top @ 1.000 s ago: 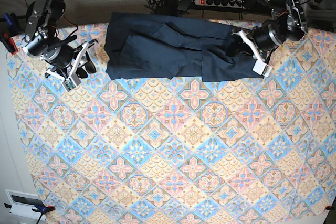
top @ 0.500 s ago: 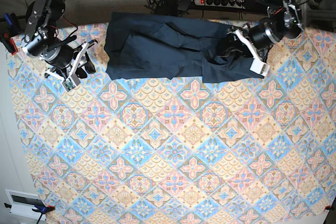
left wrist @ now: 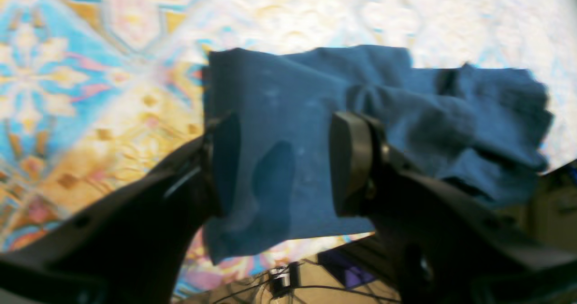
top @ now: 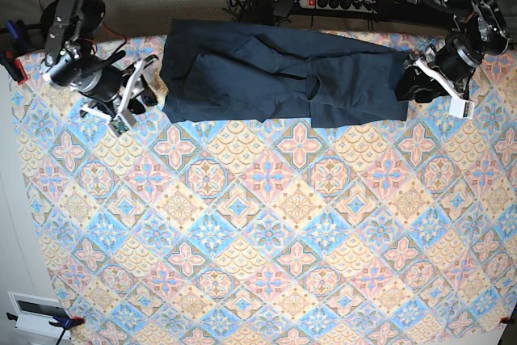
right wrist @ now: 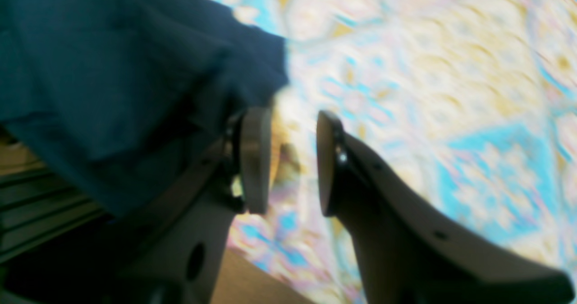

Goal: Layout the t-shirt on the table in an organized manner, then fold the t-shirt properly

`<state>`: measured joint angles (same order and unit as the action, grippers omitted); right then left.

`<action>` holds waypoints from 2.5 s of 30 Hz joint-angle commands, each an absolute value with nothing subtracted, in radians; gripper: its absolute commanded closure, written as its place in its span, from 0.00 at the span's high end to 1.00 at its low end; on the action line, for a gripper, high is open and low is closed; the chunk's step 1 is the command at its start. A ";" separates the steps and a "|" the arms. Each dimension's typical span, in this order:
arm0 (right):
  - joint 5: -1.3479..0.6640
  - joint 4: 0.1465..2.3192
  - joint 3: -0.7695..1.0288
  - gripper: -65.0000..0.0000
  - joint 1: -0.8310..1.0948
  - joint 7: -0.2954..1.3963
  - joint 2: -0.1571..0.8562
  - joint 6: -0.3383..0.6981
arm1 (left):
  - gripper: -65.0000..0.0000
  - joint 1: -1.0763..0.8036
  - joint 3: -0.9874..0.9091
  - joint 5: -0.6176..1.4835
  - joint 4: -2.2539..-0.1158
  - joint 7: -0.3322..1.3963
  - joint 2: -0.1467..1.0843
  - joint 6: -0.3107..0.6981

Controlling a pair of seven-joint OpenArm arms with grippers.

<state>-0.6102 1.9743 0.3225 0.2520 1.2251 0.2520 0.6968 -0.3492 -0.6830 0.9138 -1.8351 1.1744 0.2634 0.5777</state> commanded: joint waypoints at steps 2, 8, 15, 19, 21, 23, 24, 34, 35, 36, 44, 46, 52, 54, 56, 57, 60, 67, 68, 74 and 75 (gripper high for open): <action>-0.618 1.957 0.305 0.27 0.243 1.214 0.265 0.698 | 0.48 -0.344 -0.687 0.917 -1.848 1.156 0.272 0.585; -0.624 1.840 0.289 0.41 0.242 1.213 0.265 0.698 | 0.48 -0.343 -0.687 0.917 -1.848 1.155 0.272 0.585; -0.771 1.719 0.291 0.48 0.240 1.211 0.265 0.698 | 0.48 -0.343 -0.687 0.915 -1.848 1.155 0.271 0.585; -0.848 1.652 0.291 0.48 0.239 1.208 0.265 0.698 | 0.48 -0.343 -0.687 0.915 -1.847 1.155 0.271 0.585; -0.848 1.633 0.289 0.48 0.239 1.208 0.265 0.698 | 0.48 -0.343 -0.687 0.915 -1.847 1.155 0.271 0.585; -0.849 1.624 0.289 0.48 0.242 1.208 0.265 0.698 | 0.48 -0.343 -0.687 0.915 -1.847 1.155 0.271 0.585; -0.849 1.620 0.289 0.48 0.243 1.208 0.265 0.698 | 0.48 -0.341 -0.687 0.915 -1.847 1.155 0.271 0.585; -0.877 1.595 0.223 0.48 0.242 1.208 0.257 0.698 | 0.48 -0.341 -0.687 0.915 -1.847 1.155 0.272 0.585; -0.897 1.590 0.217 0.48 0.242 1.208 0.257 0.698 | 0.48 -0.341 -0.687 0.915 -1.847 1.155 0.272 0.585; -0.918 1.584 0.213 0.48 0.240 1.208 0.257 0.698 | 0.48 -0.341 -0.687 0.915 -1.847 1.155 0.272 0.585; -0.957 1.555 0.211 0.48 0.240 1.208 0.257 0.698 | 0.48 -0.341 -0.687 0.915 -1.847 1.155 0.274 0.585; -0.957 1.555 0.206 0.48 0.240 1.208 0.255 0.698 | 0.48 -0.341 -0.687 0.915 -1.847 1.155 0.274 0.585; -0.960 1.555 0.193 0.40 0.239 1.207 0.245 0.698 | 0.48 -0.340 -0.687 0.918 -1.847 1.155 0.274 0.585; -0.960 1.557 0.193 0.28 0.239 1.207 0.243 0.698 | 0.48 -0.340 -0.687 0.918 -1.847 1.155 0.274 0.585; -0.958 1.557 0.200 0.12 0.239 1.207 0.243 0.698 | 0.48 -0.328 -0.690 0.915 -1.847 1.155 0.272 0.585; -0.957 1.557 0.205 0.04 0.237 1.205 0.243 0.698 | 0.48 -0.326 -0.691 0.915 -1.847 1.155 0.272 0.585; -0.955 1.557 0.277 0.02 0.237 1.185 0.243 0.698 | 0.48 -0.323 -0.693 0.915 -1.847 1.155 0.274 0.585; -0.955 1.555 0.364 0.00 0.110 1.181 0.248 0.698 | 0.48 -0.320 -0.693 0.915 -1.847 1.155 0.269 0.585; -0.954 1.550 0.367 0.00 0.076 1.182 0.252 0.698 | 0.48 -0.320 -0.691 0.915 -1.847 1.155 0.269 0.585; -0.862 1.431 0.386 0.00 -0.062 1.179 0.308 0.698 | 0.48 -0.320 -0.693 0.914 -1.845 1.153 0.269 0.585; -0.843 1.412 0.403 0.00 -0.087 1.179 0.314 0.698 | 0.48 -0.320 -0.693 0.914 -1.845 1.153 0.269 0.585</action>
<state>-0.8078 1.3861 0.3935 -0.0479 1.2182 0.2905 0.6952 -0.3237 -0.6861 0.8928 -1.8320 1.1744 0.2535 0.5800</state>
